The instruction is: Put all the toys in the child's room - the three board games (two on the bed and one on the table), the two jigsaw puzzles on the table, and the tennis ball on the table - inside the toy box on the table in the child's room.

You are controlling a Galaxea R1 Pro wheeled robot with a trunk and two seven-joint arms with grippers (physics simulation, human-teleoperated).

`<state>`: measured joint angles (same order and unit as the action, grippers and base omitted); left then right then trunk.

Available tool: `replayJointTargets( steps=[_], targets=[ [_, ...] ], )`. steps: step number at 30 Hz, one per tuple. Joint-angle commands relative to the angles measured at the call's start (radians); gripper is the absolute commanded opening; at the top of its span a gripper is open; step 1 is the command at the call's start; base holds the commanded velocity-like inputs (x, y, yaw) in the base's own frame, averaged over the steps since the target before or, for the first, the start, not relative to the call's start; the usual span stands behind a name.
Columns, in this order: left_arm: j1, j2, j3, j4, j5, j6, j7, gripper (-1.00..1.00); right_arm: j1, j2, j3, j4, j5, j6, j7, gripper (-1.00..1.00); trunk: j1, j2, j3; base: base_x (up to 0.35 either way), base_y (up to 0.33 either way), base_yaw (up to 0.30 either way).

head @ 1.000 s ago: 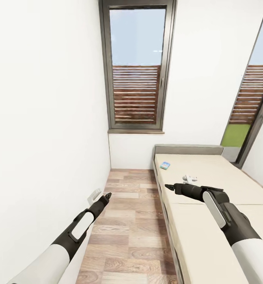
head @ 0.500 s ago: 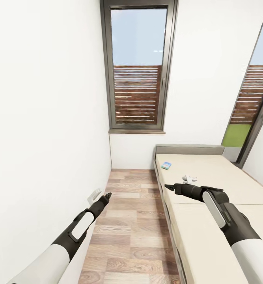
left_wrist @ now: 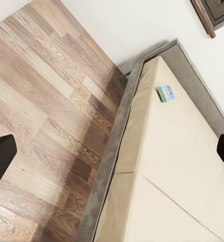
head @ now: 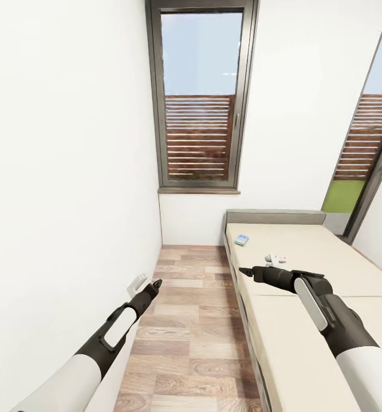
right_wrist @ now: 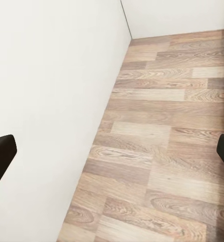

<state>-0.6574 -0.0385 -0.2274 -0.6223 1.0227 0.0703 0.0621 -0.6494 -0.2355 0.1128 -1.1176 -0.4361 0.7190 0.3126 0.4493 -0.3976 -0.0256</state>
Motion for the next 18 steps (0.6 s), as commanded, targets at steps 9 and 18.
replayJointTargets(
  steps=[9, 18],
  targets=[
    [-0.001, 0.000, -0.003, -0.002, 0.008, 0.002, 0.006, 1.00, -0.001, -0.001, 0.001, -0.001, 0.000, 0.004, 0.002, 1.00, 0.001, -0.002, -0.002, 0.000, 0.001, -0.072],
    [-0.001, 0.001, -0.004, -0.002, 0.008, 0.002, 0.005, 1.00, -0.001, -0.002, 0.001, -0.001, 0.000, 0.004, 0.002, 1.00, 0.001, -0.002, -0.002, 0.000, 0.000, -0.073]
  ],
)
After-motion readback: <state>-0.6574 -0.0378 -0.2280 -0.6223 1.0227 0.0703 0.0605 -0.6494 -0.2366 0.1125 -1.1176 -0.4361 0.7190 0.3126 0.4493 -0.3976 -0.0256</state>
